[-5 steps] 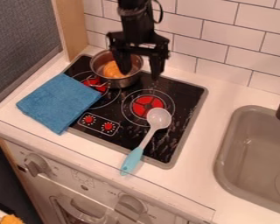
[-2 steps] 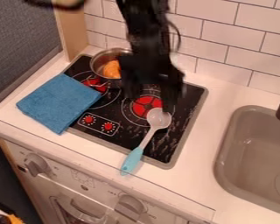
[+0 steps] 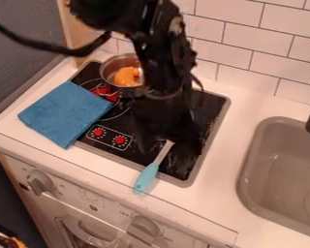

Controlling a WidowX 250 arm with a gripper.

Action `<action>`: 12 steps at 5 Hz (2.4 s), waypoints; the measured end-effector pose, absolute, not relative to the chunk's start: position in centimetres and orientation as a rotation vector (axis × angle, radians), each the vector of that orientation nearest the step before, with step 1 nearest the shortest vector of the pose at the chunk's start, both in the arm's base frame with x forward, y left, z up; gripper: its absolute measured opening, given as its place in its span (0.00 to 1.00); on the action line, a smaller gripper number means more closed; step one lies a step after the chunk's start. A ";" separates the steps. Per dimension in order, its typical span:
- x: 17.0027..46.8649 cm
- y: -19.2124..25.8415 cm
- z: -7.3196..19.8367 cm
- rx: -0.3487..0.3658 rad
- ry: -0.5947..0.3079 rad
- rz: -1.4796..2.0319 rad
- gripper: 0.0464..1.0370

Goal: Move the ladle to the upper right corner of the burner

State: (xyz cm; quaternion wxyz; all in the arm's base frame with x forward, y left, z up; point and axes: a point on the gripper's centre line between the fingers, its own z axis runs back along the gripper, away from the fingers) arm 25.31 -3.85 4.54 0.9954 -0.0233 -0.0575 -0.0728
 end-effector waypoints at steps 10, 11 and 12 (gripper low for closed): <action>24.3 -0.7 0.3 0.046 0.013 -0.012 0.28; 24.3 -1.1 0.6 0.039 0.026 0.003 0.28; 25.9 -2.2 2.6 0.011 -0.024 -0.005 0.28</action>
